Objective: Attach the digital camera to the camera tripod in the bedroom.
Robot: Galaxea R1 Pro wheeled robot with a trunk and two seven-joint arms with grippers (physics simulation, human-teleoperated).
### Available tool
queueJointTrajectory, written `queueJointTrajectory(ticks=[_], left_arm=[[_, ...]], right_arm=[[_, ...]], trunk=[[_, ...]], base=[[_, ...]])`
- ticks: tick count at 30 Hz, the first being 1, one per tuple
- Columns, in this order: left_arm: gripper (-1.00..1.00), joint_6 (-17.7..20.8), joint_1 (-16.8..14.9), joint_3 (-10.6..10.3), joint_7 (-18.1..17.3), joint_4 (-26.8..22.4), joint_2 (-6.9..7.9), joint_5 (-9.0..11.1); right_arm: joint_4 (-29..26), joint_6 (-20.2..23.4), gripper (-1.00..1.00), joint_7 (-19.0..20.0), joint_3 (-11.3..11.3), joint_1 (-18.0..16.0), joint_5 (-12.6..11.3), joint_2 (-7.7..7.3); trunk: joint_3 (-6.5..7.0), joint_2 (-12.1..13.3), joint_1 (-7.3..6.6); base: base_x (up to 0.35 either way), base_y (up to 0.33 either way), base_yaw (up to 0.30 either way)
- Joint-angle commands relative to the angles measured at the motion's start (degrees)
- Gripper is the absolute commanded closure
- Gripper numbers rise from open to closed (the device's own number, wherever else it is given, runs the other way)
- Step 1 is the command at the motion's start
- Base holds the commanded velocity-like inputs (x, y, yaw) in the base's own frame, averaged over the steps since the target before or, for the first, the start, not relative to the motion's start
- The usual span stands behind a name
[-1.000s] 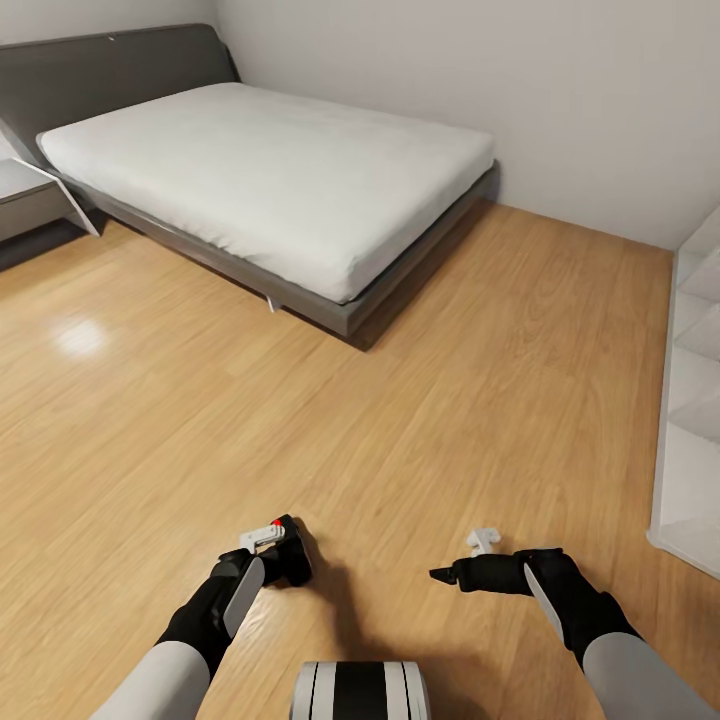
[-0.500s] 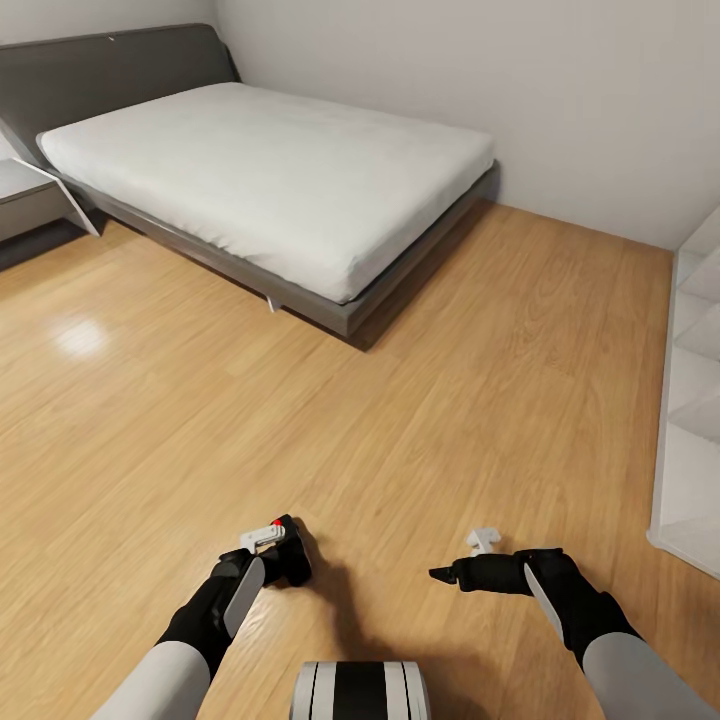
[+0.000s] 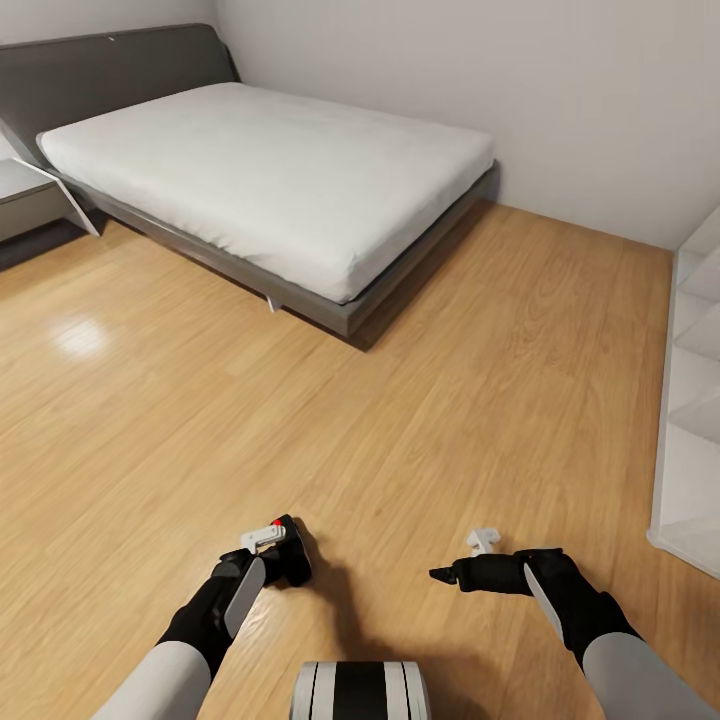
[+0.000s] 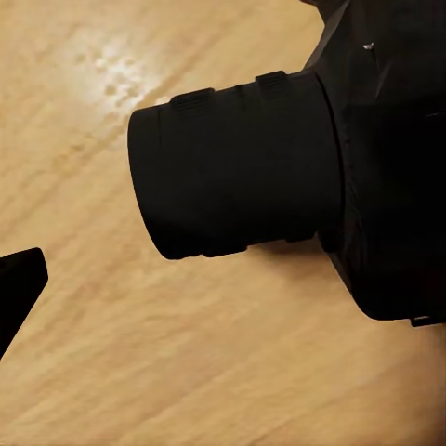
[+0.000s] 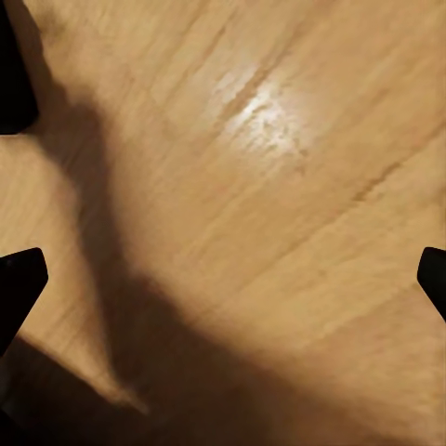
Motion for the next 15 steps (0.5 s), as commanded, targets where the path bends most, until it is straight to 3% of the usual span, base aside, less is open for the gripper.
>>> queueJointTrajectory(ticks=[1, 7, 15], left_arm=[[-1.0, 0.2, 0.0, 0.1, 0.4, -0.1, -0.1, 0.6], [-1.0, 0.1, 0.0, 0.1, 0.4, -0.1, -0.23, 0.6], [-1.0, 0.1, 0.0, 0.1, 0.4, 0.0, -0.35, 0.6]], right_arm=[[0.0, 0.2, -1.0, 0.4, -0.1, 0.0, 0.6, -0.01], [0.0, 0.2, -1.0, 0.4, -0.1, 0.0, 0.8, -0.03], [0.0, 0.3, -1.0, 0.4, 0.0, 0.0, 0.7, -0.05]], trunk=[[-0.04, 0.0, -0.01], [-0.04, 0.0, -0.01], [-0.04, 0.0, -0.01]], base=[[0.0, 0.0, 0.0], [0.0, 0.0, -0.028], [0.0, 0.0, -0.175]])
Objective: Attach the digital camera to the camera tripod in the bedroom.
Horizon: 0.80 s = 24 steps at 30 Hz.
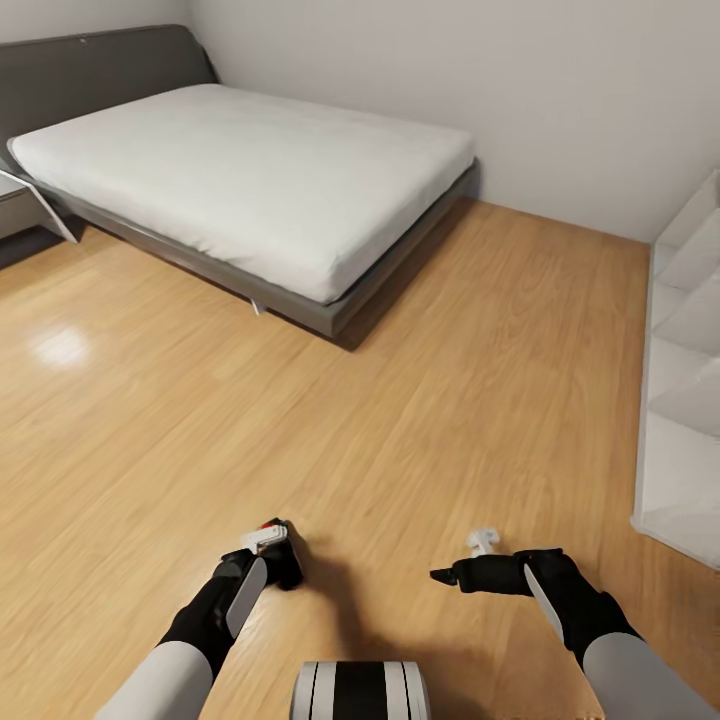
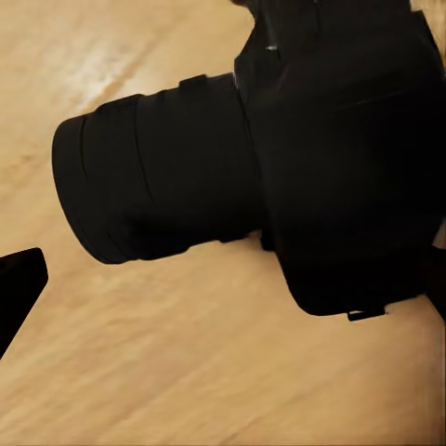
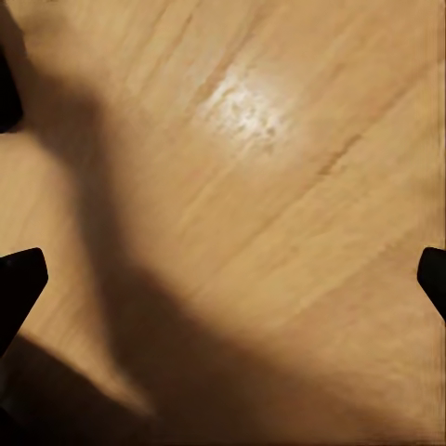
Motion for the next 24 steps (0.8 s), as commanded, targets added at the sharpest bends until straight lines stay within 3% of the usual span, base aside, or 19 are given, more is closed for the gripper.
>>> queueJointTrajectory(ticks=[1, 18, 24], left_arm=[[-1.0, 0.2, 0.0, 0.1, 0.4, -0.1, -0.04, 0.6], [-1.0, 0.2, 0.0, 0.1, 0.4, -0.1, 0.0, 0.6], [-1.0, 0.1, 0.0, 0.1, 0.4, -0.1, 0.01, 0.6]], right_arm=[[-0.1, 0.2, -1.0, 0.4, -0.1, 0.0, 0.6, 0.02], [-0.1, 0.1, -1.0, 0.4, -0.1, 0.0, 0.8, 0.04], [-0.1, 0.1, -1.0, 0.4, -0.1, 0.0, 0.8, 0.09]], trunk=[[-0.04, 0.0, -0.01], [-0.04, 0.0, -0.01], [-0.04, 0.0, -0.01]], base=[[0.0, 0.0, -0.22], [0.0, 0.0, -0.236], [0.0, 0.0, -0.119]])
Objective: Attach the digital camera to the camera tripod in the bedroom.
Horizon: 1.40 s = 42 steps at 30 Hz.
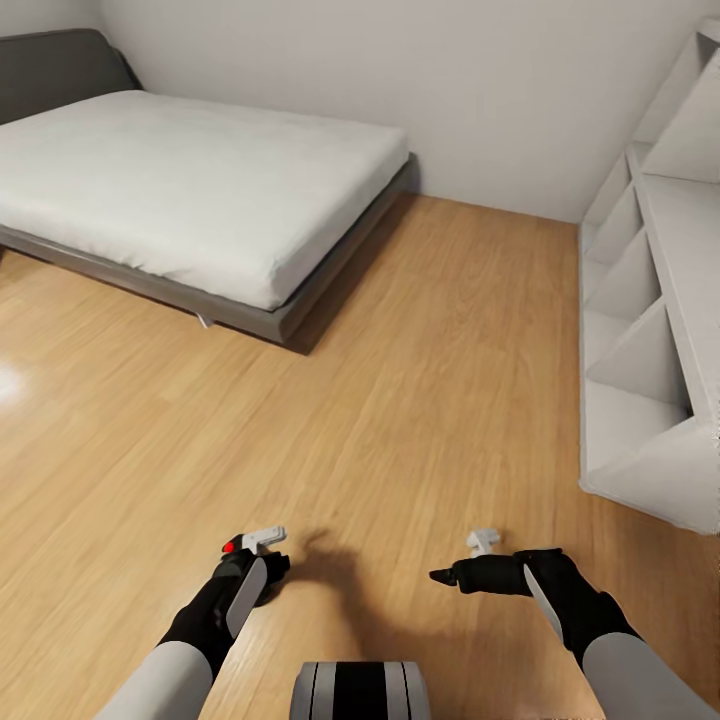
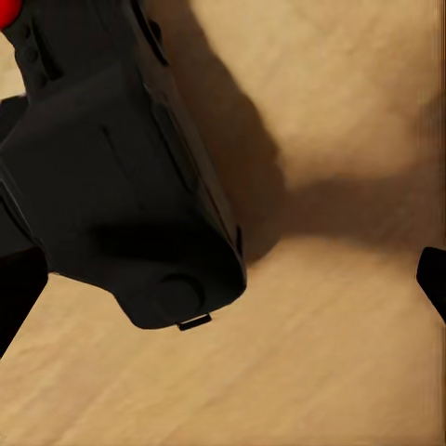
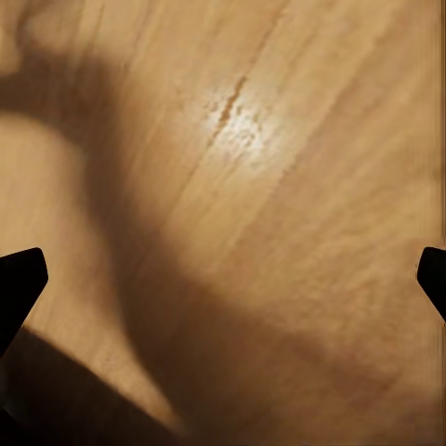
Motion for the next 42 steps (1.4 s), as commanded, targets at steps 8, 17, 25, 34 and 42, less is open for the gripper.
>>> queueJointTrajectory(ticks=[8, 17, 25, 34, 42], left_arm=[[-1.0, -0.1, 0.0, 0.2, 0.5, -0.1, -0.03, 0.7], [-1.0, -0.8, 0.0, 0.7, 0.6, 1.4, -0.07, 1.4], [-1.0, -6.1, 0.0, 1.5, 1.5, 4.1, 0.07, 7.6], [-1.0, -10.0, 0.0, 1.6, 6.0, 6.7, 0.01, 11.4], [-1.0, -11.8, 0.0, 1.7, 8.0, 7.6, -0.04, 12.0]], right_arm=[[-0.1, 0.2, -1.0, 0.4, -0.1, 0.0, 0.6, 0.03], [-0.1, 0.2, -1.0, 0.3, -0.1, 0.0, 0.6, 0.26], [-0.1, 0.2, -1.0, 0.3, -0.3, 0.0, 0.4, 0.3], [-0.1, 0.2, -1.0, 0.4, -0.5, 0.0, 0.2, 0.3], [-0.2, 0.2, -1.0, 0.4, -0.5, 0.0, 0.2, 0.3]], trunk=[[-0.04, 0.0, -0.01], [-0.04, 0.0, -0.01], [-0.04, 0.0, -0.01], [-0.04, 0.0, -0.01], [-0.04, 0.0, -0.01]], base=[[0.0, 0.0, -0.026], [0.0, 0.0, -0.004], [0.0, 0.0, 0.0], [0.0, 0.0, 0.0], [0.0, 0.0, 0.0]])
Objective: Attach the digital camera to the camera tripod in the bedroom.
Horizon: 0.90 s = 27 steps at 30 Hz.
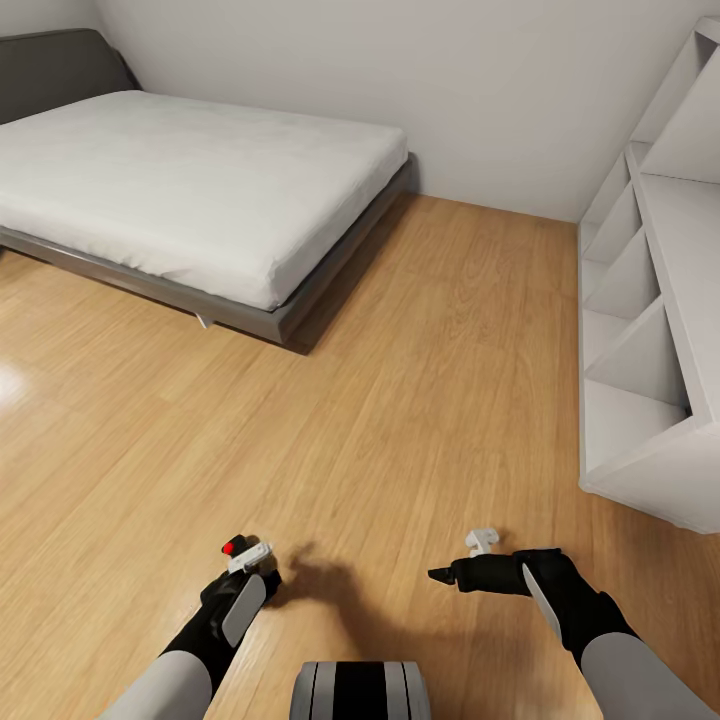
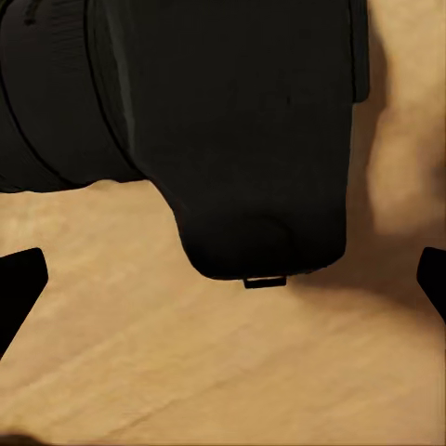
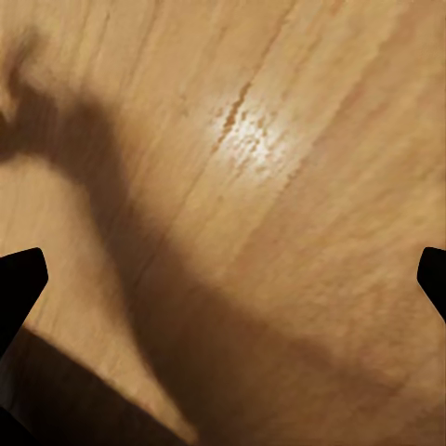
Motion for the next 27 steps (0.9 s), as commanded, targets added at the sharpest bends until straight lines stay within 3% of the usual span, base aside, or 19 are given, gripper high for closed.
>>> queueJointTrajectory(ticks=[1, 11, 27], left_arm=[[-1.0, -0.3, 0.0, 0.2, 0.3, -0.1, -0.04, 0.4], [-1.0, -6.2, 0.0, 0.1, 0.4, 2.3, -0.08, 2.3], [-1.0, -7.2, 0.0, -0.1, 0.4, 3.2, -0.11, 3.3]], right_arm=[[-0.1, 0.2, -1.0, 0.4, -0.2, 0.0, 0.6, 0.02], [-0.1, 0.0, -1.0, 0.4, -0.1, 0.0, 0.6, -0.02], [-0.1, -0.1, -1.0, 0.4, -0.1, 0.0, 0.6, 0.01]], trunk=[[-0.04, 0.0, -0.01], [-0.04, 0.0, -0.01], [-0.04, 0.0, -0.01]], base=[[0.0, 0.0, 0.0], [0.0, 0.0, 0.0], [0.0, 0.0, 0.0]])
